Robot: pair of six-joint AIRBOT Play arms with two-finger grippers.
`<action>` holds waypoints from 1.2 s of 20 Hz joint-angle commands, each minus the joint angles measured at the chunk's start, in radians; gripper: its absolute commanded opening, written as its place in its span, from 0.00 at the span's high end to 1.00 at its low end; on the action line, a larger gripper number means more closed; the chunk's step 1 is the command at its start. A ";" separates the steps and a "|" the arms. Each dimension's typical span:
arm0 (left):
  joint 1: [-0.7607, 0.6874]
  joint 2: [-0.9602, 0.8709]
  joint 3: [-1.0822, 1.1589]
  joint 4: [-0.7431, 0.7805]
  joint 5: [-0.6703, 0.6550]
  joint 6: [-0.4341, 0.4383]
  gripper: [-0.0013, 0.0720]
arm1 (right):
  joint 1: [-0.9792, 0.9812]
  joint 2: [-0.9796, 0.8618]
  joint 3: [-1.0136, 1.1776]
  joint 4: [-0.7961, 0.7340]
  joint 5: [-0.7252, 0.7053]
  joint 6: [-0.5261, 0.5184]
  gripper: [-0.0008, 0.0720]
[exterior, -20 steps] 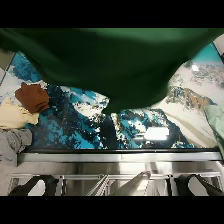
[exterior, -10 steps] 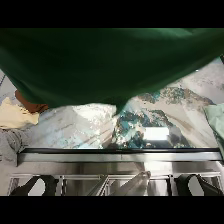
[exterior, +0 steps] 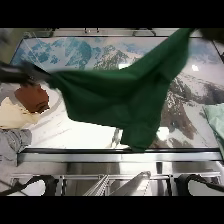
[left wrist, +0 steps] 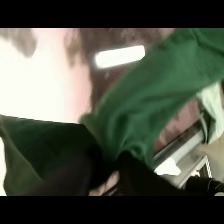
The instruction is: Fold the shirts.
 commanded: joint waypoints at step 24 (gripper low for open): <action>-0.009 -0.536 0.111 0.363 -0.008 -0.026 0.19 | -0.212 -0.270 -0.227 -0.060 0.716 0.130 0.51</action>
